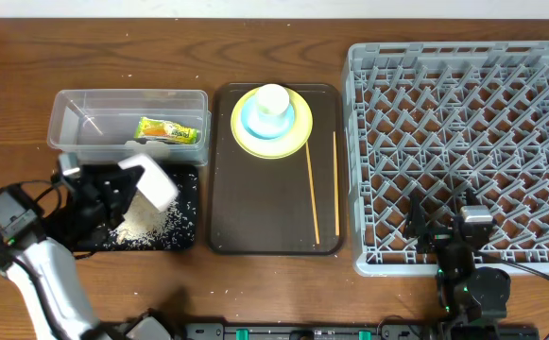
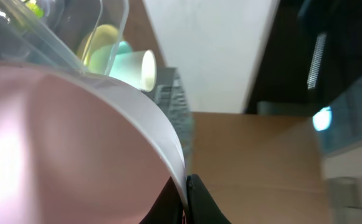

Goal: Sort waste into correct bins and load items into the dishwasher rack
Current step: 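Carry the emptied white bowl right and set it on the brown tray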

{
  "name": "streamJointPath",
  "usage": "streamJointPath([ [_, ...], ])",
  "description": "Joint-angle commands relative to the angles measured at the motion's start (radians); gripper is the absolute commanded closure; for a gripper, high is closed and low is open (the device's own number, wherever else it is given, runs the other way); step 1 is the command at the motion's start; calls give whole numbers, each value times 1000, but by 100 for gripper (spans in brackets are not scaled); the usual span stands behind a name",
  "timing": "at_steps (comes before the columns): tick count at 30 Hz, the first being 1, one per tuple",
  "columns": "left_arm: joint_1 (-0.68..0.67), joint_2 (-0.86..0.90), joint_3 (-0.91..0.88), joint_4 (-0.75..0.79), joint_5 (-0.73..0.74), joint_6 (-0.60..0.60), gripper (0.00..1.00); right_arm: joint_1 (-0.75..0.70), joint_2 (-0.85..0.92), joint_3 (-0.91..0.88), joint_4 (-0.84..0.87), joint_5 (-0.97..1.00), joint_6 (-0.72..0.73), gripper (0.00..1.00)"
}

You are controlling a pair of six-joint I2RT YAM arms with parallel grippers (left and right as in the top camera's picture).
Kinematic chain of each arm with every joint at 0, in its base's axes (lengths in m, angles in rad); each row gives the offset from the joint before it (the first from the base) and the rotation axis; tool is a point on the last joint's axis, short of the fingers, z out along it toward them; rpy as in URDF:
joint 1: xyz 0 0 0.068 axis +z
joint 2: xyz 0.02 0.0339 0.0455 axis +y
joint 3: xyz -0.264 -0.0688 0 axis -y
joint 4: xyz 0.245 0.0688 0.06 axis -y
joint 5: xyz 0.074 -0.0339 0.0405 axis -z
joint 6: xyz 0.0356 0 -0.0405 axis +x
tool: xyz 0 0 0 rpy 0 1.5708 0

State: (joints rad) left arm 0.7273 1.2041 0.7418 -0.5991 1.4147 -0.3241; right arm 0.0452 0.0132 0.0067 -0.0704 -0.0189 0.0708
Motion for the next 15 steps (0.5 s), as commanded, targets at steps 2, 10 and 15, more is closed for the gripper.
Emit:
streamJointPath([
  [2, -118, -106, 36, 23, -191, -93, 94, -13, 3, -1, -4, 0, -8, 1],
  [10, -501, -247, 36, 44, -593, -190, 94, -13, 3, -1, -4, 0, -8, 1],
  [15, -791, -238, 35, 63, -885, -222, 94, -13, 3, -1, -4, 0, -8, 1],
])
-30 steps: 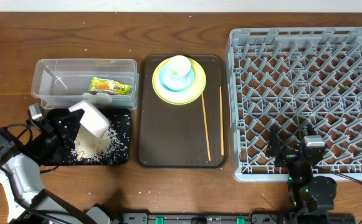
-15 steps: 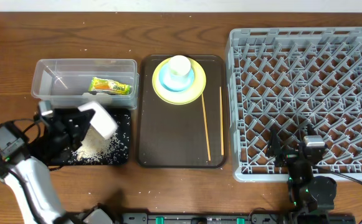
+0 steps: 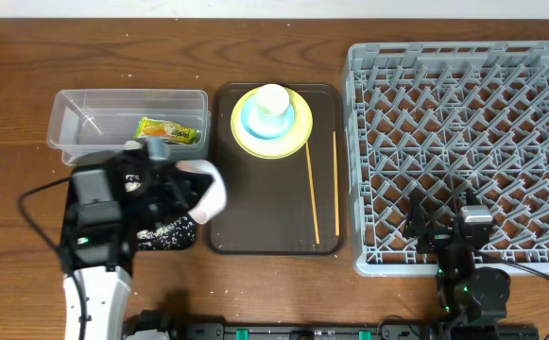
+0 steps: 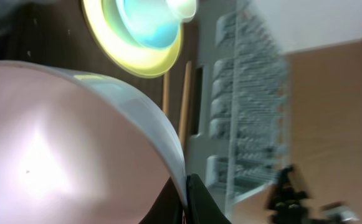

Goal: Sort waste into correct bins and load items into the dishwasher rack
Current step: 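Carry the emptied white bowl right and set it on the brown tray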

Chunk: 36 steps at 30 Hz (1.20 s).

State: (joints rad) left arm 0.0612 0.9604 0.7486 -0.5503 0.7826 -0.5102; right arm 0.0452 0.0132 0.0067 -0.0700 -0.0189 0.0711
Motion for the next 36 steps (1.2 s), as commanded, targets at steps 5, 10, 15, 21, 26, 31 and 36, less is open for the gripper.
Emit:
streamJointPath([
  [5, -346, 57, 29, 52, -473, -46, 94, -13, 3, -1, -4, 0, -8, 1],
  [10, -518, 154, 29, 122, -613, -45, 94, -13, 3, -1, -4, 0, -8, 1],
  [15, -610, 271, 29, 185, -741, -45, 94, -13, 3, -1, -4, 0, -8, 1],
  [21, -644, 405, 29, 246, -750, -41, 94, -13, 3, -1, -4, 0, -8, 1],
  [26, -643, 461, 29, 254, -795, -42, 94, -13, 3, -1, -4, 0, -8, 1],
  [31, -643, 470, 29, 254, -822, -42, 87, -13, 3, -1, -4, 0, -8, 1],
  [36, -643, 467, 29, 258, -821, -41, 68, -13, 3, -1, -4, 0, -8, 1],
])
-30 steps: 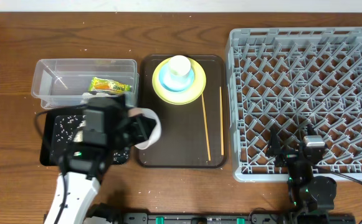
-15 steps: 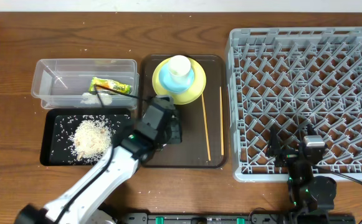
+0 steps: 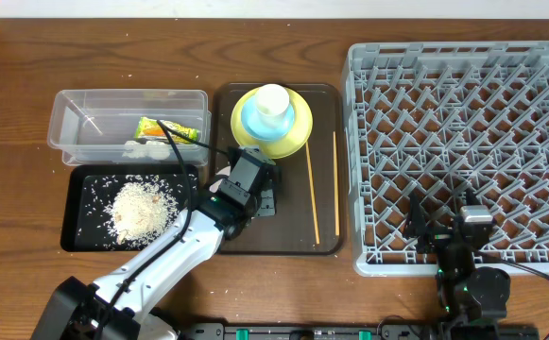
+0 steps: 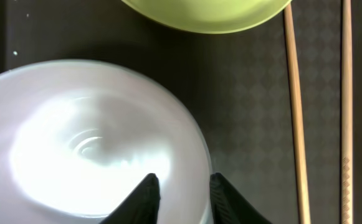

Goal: Sort waste into correct bins and load items into the dishwasher rack
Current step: 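Carry the emptied white bowl right and set it on the brown tray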

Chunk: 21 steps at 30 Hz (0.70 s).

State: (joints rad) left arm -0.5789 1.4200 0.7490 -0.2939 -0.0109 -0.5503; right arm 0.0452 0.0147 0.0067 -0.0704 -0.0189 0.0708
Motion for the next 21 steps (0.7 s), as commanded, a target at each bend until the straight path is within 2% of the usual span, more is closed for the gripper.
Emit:
streamJointPath([
  [1, -3, 3, 30, 4, -27, 2, 66, -13, 2, -1, -4, 0, -8, 1],
  [7, 1, -80, 53, 8, -33, 14, 61, -13, 2, -1, -4, 0, -8, 1],
  [13, 53, -217, 54, -57, -117, 49, 65, -13, 2, -1, -4, 0, -8, 1],
  [16, 126, -279, 54, -136, -156, 55, 70, -13, 2, -1, -4, 0, -8, 1],
  [21, 333, -338, 54, -270, -166, 39, 78, -13, 2, -1, -4, 0, -8, 1],
])
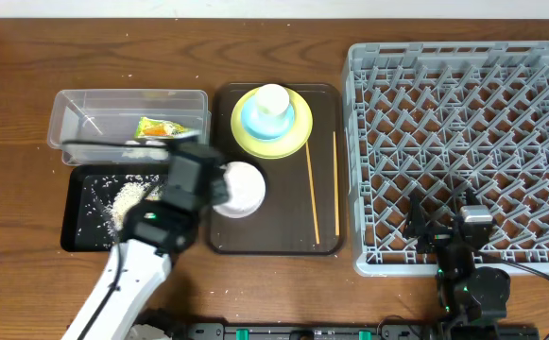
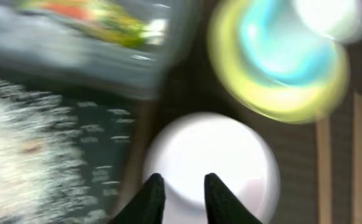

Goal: Sort waste into correct bins and load items into the dishwasher rack

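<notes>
A white bowl [image 1: 239,189] sits on the brown tray [image 1: 274,236], below a yellow plate [image 1: 298,137] that carries a blue dish and a white cup [image 1: 272,99]. My left gripper [image 1: 210,185] hovers at the bowl's left edge, over the seam between the brown tray and the black tray. The blurred left wrist view shows the bowl [image 2: 209,162] beyond my left gripper [image 2: 181,182], whose fingers stand apart, holding nothing. Two chopsticks [image 1: 312,198] lie on the brown tray's right side. My right gripper [image 1: 444,231] rests at the front edge of the dishwasher rack [image 1: 463,123].
The black tray [image 1: 85,231] at the left holds a pile of rice [image 1: 128,198]. Behind it, a clear bin [image 1: 94,113] contains a yellow-green wrapper [image 1: 165,127]. The grey rack fills the right side of the table.
My left gripper was over the bowl on the brown tray. It is now drawn back to the left, apart from the bowl, which sits uncovered on the tray. The right arm is unchanged.
My left gripper first held the white bowl tilted over the black tray, with rice beneath it. Then it held the bowl at the brown tray's left edge. Later the bowl was down on the brown tray under the gripper. Now the bowl is let go.
</notes>
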{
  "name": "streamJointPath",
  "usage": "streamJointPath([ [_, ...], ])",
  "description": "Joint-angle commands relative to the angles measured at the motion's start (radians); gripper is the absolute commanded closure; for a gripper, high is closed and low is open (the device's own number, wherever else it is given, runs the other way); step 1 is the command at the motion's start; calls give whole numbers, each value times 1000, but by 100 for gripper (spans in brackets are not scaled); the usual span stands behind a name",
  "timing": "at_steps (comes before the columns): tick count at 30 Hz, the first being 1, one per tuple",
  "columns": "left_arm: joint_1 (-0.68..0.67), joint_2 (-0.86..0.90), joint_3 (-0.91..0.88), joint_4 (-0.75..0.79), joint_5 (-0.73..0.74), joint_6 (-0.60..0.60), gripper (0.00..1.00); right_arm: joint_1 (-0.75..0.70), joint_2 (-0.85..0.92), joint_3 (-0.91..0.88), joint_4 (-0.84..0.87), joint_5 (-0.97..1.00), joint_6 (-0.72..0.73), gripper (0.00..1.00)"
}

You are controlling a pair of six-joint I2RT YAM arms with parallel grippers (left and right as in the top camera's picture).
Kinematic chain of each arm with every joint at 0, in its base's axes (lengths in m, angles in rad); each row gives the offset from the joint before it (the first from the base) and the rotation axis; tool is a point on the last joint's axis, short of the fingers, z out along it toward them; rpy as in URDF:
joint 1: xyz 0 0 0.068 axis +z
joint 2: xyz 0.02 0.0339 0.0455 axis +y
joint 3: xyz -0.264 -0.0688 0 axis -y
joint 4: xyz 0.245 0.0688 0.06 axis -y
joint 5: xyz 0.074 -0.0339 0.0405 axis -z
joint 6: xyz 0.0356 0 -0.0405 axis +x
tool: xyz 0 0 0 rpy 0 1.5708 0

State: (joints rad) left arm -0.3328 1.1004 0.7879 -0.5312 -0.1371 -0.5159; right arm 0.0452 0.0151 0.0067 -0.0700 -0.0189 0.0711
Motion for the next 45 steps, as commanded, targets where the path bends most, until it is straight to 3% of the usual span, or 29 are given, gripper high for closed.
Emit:
streamJointPath([
  [1, 133, -17, 15, -52, -39, 5, 79, -13, 1, -1, -4, 0, -8, 1],
  [6, 271, 40, 11, -127, 39, 12, 81, -13, 1, -1, -4, 0, -8, 1],
  [8, 282, 82, 1, -123, 104, 41, 88, -13, 1, -1, -4, 0, -8, 1],
  [13, 281, 204, 0, -92, 108, 79, 94, -13, 1, -1, -4, 0, -8, 1],
  [20, 281, 332, 0, -53, 119, 88, 94, -13, 1, -1, -4, 0, -8, 1],
  [25, 281, 370, 0, -28, 223, 147, 94, -13, 1, -1, -4, 0, -8, 1],
  [45, 281, 396, -1, 29, 291, 251, 94, -13, 1, -1, -4, 0, -8, 1],
])
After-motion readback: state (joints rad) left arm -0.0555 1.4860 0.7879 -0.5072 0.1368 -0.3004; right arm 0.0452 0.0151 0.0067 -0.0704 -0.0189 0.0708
